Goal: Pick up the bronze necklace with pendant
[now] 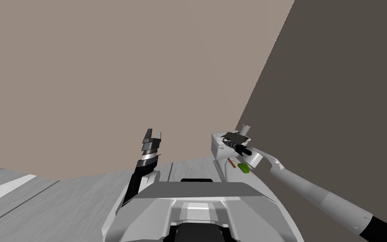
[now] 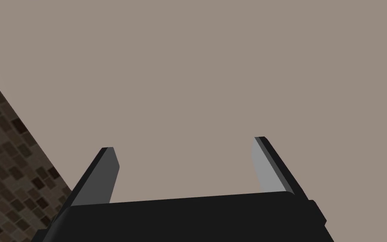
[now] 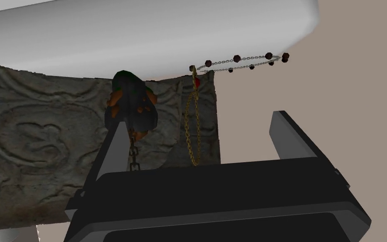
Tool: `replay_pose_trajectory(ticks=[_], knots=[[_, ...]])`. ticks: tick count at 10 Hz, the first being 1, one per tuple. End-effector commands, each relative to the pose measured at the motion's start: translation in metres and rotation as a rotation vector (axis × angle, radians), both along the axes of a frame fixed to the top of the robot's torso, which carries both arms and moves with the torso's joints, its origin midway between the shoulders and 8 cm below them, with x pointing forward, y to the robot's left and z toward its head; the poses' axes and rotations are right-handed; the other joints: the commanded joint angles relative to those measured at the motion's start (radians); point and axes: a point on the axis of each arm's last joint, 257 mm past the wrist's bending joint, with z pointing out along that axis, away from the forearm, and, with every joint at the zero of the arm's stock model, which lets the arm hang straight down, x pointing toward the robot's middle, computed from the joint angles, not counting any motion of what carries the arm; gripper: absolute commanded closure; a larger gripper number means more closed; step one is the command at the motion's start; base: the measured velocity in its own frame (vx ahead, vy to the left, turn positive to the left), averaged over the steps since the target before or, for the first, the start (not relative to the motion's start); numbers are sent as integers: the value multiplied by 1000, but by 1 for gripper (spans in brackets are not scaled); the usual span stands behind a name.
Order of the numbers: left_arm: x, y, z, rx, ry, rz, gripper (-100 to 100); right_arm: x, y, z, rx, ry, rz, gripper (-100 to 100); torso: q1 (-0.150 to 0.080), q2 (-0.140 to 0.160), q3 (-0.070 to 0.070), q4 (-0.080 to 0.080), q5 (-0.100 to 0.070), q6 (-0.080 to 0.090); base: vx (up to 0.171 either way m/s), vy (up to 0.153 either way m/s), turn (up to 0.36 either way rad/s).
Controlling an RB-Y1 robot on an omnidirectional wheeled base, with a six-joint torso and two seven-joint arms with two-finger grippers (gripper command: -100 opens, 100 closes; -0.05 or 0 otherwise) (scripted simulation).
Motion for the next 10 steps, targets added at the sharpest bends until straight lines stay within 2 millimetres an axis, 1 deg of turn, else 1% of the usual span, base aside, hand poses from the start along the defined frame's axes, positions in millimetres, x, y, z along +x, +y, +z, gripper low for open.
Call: replay_pose_trajectory(ticks=[1,3,4,5,6,7,8,9,10], knots=[[0,0,0,0,0,0,0,3,-20,-2,-42,21,-32,-100,0,0,0,0,0,0,53,55,120],[0,0,0,0,0,0,0,6,-32,-2,-64,31,-51,-100,0,-1,0,0,0,-1,31,47,60],[0,0,0,0,0,0,0,3,-27,-3,-56,30,-45,-100,0,-2,-1,1,0,-2,14,17,13],[0,0,0,0,0,0,0,3,-28,-3,-58,31,-47,0,-1,-1,0,1,0,-2,0,0,0],[0,0,0,0,0,0,0,4,-32,-8,-56,28,-56,-100,-2,-1,0,1,0,-2,28,-7,59],[0,0,0,0,0,0,0,4,-34,-12,-55,26,-61,-100,-3,-2,-1,1,0,-2,51,-20,66],[0,0,0,0,0,0,0,3,-33,-11,-56,28,-58,-100,-4,-3,-2,0,-1,-2,24,-11,13],[0,0,0,0,0,0,0,4,-33,-11,-56,27,-58,100,-3,-2,-1,0,-1,-2,0,0,0],[0,0,0,0,0,0,0,4,-33,-11,-56,27,-58,100,-3,-1,0,1,0,-2,0,0,0]])
